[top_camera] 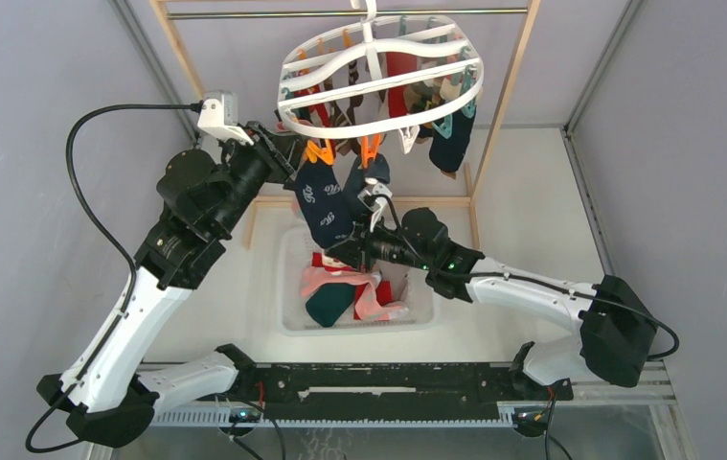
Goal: Remove the socks clipped to the hanger
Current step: Remove the sock from the hanger, then place the sock in the bin.
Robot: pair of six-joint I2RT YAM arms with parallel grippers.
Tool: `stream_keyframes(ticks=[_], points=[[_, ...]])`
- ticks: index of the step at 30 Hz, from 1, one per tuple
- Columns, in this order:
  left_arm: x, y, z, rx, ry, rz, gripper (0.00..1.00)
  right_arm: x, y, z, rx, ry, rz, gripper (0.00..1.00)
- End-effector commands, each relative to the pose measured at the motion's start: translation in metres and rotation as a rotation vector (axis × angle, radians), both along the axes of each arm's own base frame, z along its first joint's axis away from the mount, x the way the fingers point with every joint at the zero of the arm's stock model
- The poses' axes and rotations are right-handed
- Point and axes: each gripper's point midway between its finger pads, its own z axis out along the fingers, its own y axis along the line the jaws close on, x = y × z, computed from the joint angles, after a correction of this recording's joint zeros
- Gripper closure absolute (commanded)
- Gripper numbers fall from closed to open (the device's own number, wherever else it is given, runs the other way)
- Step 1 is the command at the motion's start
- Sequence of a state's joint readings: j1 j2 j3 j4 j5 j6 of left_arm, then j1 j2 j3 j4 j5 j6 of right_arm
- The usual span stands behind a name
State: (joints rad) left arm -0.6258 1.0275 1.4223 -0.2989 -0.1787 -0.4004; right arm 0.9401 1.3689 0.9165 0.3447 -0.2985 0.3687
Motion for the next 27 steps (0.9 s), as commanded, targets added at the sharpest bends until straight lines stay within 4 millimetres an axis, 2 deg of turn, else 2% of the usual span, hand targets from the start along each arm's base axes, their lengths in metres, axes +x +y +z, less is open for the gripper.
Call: stream_keyframes(ticks=[1,8,15,21,23,27], points=[[-0.004,0.005,0.021,-0.026,-0.058,0.004,0.92,-0.016,-0.006,-0.005,0.015,0.01,0.019,1.0],[-0.004,0.005,0.019,-0.025,-0.054,0.002,0.92,-0.035,-0.016,-0.043,-0.032,0.054,0.019,1.0],[-0.006,0.004,0.011,-0.019,-0.042,-0.007,0.88,-0.036,-0.037,-0.083,-0.131,0.072,-0.044,1.0],[-0.009,0.005,0.0,-0.009,-0.028,-0.012,0.72,-0.022,-0.063,-0.114,-0.244,0.085,-0.163,1.0],[-0.01,0.006,-0.003,-0.006,-0.025,-0.012,0.64,-0.019,-0.069,-0.124,-0.27,0.099,-0.186,1.0],[-0.011,0.006,-0.008,-0.001,-0.02,-0.014,0.54,-0.014,-0.079,-0.147,-0.329,0.131,-0.224,1.0]])
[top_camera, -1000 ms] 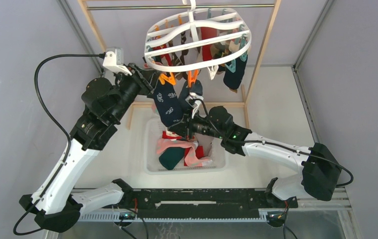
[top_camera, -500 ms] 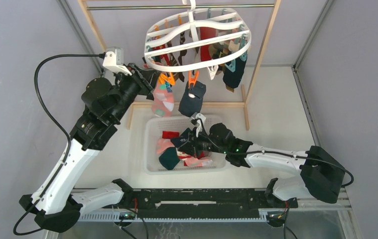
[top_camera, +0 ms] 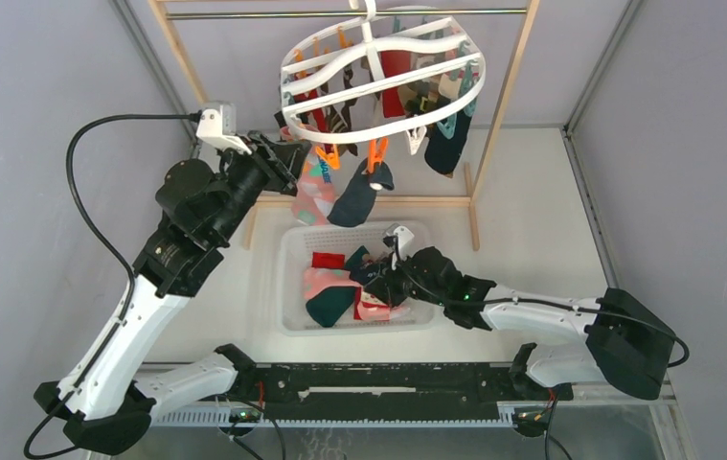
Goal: Remove the socks clipped to the hanger
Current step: Place the sock in the bin.
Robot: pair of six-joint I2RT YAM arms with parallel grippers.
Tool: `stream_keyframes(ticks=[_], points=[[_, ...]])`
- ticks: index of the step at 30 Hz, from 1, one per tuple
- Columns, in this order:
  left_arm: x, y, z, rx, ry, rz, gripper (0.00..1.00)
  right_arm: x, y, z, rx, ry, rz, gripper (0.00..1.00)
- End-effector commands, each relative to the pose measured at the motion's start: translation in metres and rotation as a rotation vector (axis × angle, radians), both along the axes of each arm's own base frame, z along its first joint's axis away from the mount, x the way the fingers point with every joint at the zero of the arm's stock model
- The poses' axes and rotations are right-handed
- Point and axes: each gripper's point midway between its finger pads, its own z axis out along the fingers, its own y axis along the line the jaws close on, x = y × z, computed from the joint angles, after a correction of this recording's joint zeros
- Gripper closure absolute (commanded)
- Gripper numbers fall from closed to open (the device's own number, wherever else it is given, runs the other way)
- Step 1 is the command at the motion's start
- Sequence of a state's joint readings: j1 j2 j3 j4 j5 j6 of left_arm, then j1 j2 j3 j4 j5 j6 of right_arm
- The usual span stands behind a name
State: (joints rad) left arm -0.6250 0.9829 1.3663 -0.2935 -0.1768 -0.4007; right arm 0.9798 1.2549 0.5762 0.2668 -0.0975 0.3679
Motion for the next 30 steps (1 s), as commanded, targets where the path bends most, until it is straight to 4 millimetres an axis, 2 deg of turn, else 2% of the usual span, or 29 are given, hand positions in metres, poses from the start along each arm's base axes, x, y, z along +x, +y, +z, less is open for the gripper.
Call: stream_keyframes(ticks=[1,4,6,9,18,22,28,30], points=[[-0.004,0.002,0.001,0.0,-0.023,-0.012,0.53,0.012,-0.014,-0.02,-0.069,0.003,-0.074,0.99],[-0.006,0.003,-0.001,0.005,-0.019,-0.008,0.47,0.014,-0.017,-0.035,-0.11,0.027,-0.091,0.94],[-0.007,0.005,-0.003,0.004,-0.019,-0.006,0.45,0.015,-0.019,-0.044,-0.13,0.041,-0.105,0.85],[-0.009,0.007,-0.005,0.005,-0.017,-0.002,0.41,0.016,-0.02,-0.055,-0.155,0.065,-0.114,0.76],[-0.023,0.016,-0.015,-0.003,-0.009,-0.008,0.36,0.017,-0.03,-0.089,-0.235,0.131,-0.139,0.58],[-0.027,0.018,-0.023,0.001,0.004,-0.008,0.35,0.019,-0.034,-0.086,-0.241,0.125,-0.154,0.52],[-0.03,0.022,-0.038,0.009,0.024,0.003,0.34,0.021,-0.039,-0.062,-0.212,0.077,-0.163,0.42],[-0.031,0.024,-0.043,0.01,0.029,0.007,0.34,0.021,-0.04,-0.054,-0.202,0.061,-0.163,0.36]])
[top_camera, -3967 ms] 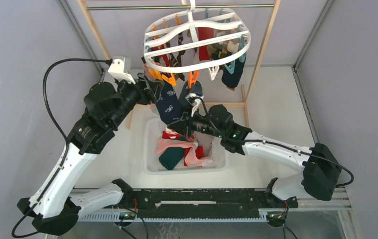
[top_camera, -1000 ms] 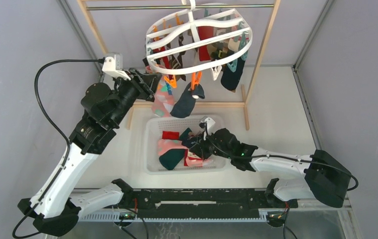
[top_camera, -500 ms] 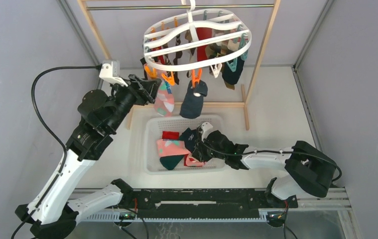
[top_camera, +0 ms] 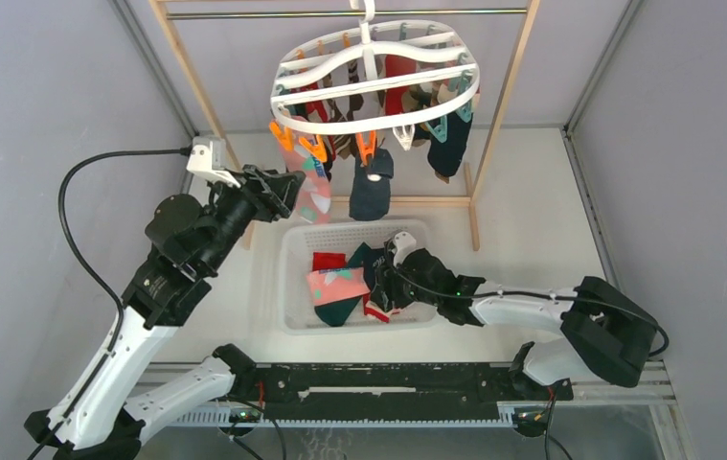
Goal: Remove the socks clipped to the hanger
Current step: Place the sock in the bin.
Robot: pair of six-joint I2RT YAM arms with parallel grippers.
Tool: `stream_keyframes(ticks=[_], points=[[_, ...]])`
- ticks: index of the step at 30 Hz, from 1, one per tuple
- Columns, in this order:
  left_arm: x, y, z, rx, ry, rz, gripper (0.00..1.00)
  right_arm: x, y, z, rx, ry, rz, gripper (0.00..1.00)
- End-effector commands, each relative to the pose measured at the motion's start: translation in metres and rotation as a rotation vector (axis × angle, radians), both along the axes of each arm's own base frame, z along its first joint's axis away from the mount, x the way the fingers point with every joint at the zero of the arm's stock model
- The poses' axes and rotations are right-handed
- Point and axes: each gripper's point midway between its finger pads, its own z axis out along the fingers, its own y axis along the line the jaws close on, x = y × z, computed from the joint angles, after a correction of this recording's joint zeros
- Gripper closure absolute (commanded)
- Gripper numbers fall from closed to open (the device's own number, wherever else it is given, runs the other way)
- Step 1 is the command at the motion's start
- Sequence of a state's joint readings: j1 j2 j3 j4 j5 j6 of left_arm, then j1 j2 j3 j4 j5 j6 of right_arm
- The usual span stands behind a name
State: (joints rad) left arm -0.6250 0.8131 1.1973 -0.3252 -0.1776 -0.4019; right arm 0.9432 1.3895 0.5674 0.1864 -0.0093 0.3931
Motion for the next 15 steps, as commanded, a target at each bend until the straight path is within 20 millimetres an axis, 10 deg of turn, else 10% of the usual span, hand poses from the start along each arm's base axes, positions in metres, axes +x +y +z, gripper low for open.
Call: stream_keyframes(ticks=[1,15], points=[[-0.003,0.004,-0.009,-0.006,0.005,0.007,0.34,0.007,-0.012,0.018,-0.005,-0.059,-0.031,0.34],[-0.006,0.006,-0.044,0.021,0.057,0.011,0.26,0.006,-0.021,0.071,0.092,-0.176,-0.035,0.12]])
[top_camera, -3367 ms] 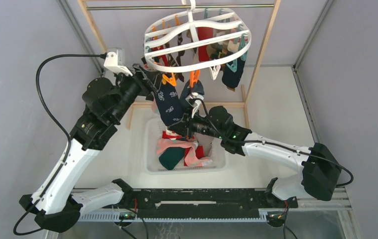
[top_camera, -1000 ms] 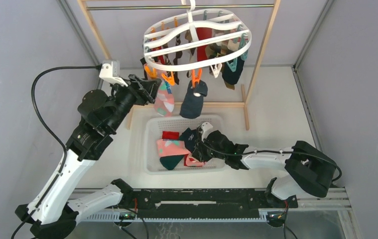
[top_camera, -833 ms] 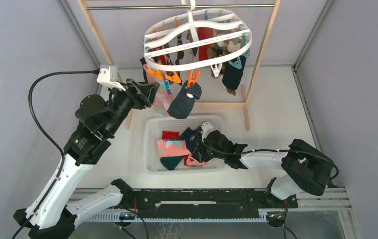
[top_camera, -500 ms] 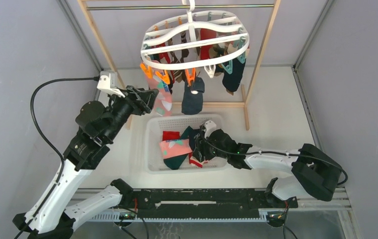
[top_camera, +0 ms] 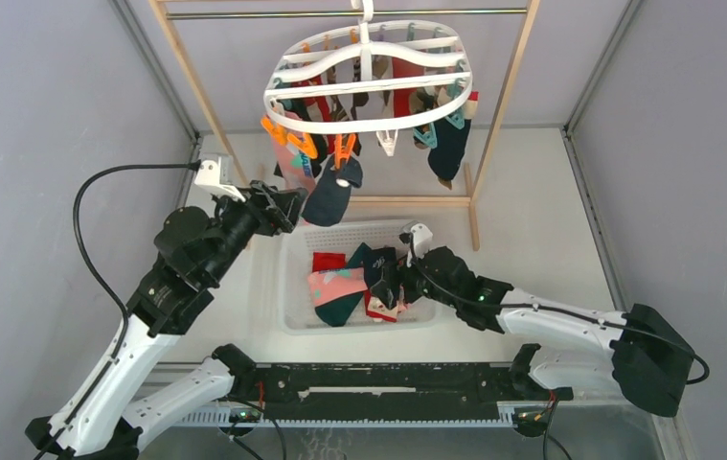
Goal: Remove the socks clipped to the hanger
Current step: Place the sock in the bin, then remove the sock from the hanger.
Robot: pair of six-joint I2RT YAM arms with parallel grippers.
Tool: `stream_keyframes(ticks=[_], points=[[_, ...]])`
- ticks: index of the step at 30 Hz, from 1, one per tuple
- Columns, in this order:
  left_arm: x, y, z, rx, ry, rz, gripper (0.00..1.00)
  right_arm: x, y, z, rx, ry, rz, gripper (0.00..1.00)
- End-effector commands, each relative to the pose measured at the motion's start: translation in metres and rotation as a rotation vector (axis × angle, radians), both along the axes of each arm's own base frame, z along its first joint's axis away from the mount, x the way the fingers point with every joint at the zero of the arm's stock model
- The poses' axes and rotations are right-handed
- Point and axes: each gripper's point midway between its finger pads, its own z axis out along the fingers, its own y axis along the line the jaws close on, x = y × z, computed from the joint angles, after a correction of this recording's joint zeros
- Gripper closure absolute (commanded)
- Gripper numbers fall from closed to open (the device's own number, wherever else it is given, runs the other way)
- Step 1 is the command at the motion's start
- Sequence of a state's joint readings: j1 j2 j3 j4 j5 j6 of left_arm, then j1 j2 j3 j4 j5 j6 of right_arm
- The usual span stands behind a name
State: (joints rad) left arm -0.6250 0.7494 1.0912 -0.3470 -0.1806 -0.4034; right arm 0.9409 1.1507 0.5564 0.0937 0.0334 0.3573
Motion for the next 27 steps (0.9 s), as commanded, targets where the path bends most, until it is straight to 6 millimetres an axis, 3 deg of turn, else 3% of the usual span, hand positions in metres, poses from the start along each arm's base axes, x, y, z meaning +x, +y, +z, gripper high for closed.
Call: stream_keyframes(ticks=[1,5,13,21,27], points=[[0.0,0.001,-0.009,-0.014,0.008,0.005,0.23,0.004,-0.008,0.015,0.017,-0.057,-0.02,0.12],[0.001,-0.001,-0.018,-0.006,0.019,-0.001,0.17,0.003,-0.011,0.028,0.046,-0.081,-0.026,0.12],[0.001,-0.004,-0.032,0.005,0.036,-0.013,0.06,0.001,-0.02,0.071,0.168,-0.163,-0.036,0.11],[0.004,-0.009,-0.037,0.009,0.047,-0.026,0.05,0.013,-0.018,0.119,0.37,-0.196,0.014,0.09],[0.005,-0.011,-0.037,0.005,0.043,-0.034,0.05,0.023,-0.012,0.137,0.416,-0.201,0.036,0.1]])
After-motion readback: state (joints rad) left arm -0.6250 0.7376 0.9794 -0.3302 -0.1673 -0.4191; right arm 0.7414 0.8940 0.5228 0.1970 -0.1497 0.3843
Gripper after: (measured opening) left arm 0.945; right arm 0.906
